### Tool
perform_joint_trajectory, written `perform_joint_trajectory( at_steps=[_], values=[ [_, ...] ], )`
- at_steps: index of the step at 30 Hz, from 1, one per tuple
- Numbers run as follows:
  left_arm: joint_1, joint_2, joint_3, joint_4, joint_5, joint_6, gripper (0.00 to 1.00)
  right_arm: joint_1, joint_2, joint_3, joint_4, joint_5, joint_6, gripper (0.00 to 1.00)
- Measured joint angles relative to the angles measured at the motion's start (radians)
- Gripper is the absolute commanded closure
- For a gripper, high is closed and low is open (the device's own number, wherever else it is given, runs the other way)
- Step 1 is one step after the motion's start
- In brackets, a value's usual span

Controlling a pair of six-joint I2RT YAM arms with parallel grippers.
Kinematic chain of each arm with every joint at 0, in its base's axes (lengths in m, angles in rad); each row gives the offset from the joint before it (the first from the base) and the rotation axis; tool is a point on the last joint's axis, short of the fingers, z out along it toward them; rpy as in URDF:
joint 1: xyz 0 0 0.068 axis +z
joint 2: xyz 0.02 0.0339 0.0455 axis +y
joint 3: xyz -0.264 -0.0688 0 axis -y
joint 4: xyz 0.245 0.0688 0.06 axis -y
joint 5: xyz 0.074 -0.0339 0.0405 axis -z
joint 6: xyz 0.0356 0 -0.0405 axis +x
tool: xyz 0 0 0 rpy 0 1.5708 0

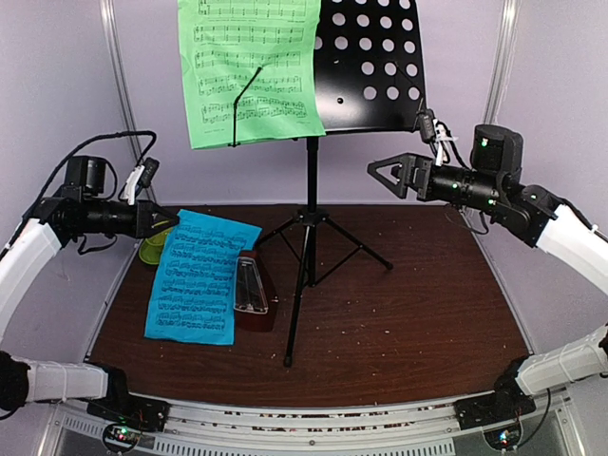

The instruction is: Set up the instrument practice props

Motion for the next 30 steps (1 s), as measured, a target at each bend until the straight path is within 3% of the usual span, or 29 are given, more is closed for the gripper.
perform_joint_trajectory(
  at_steps=[6,23,30],
  values=[
    [-0.005,-0.074,0.005,-0.002,0.021,-0.024,1.0,0.001,-0.017,-0.035,0.014,-0.024,-0.002,0.0],
    [-0.005,-0.035,0.027,-0.034,0.029,0.005,1.0,0.006,-0.073,-0.08,0.029,-0.04,-0.005,0.0],
    [-0.006,-0.014,0.085,-0.061,0.101,0.014,1.0,0.008,-0.073,-0.081,0.029,-0.043,-0.005,0.0]
  ],
)
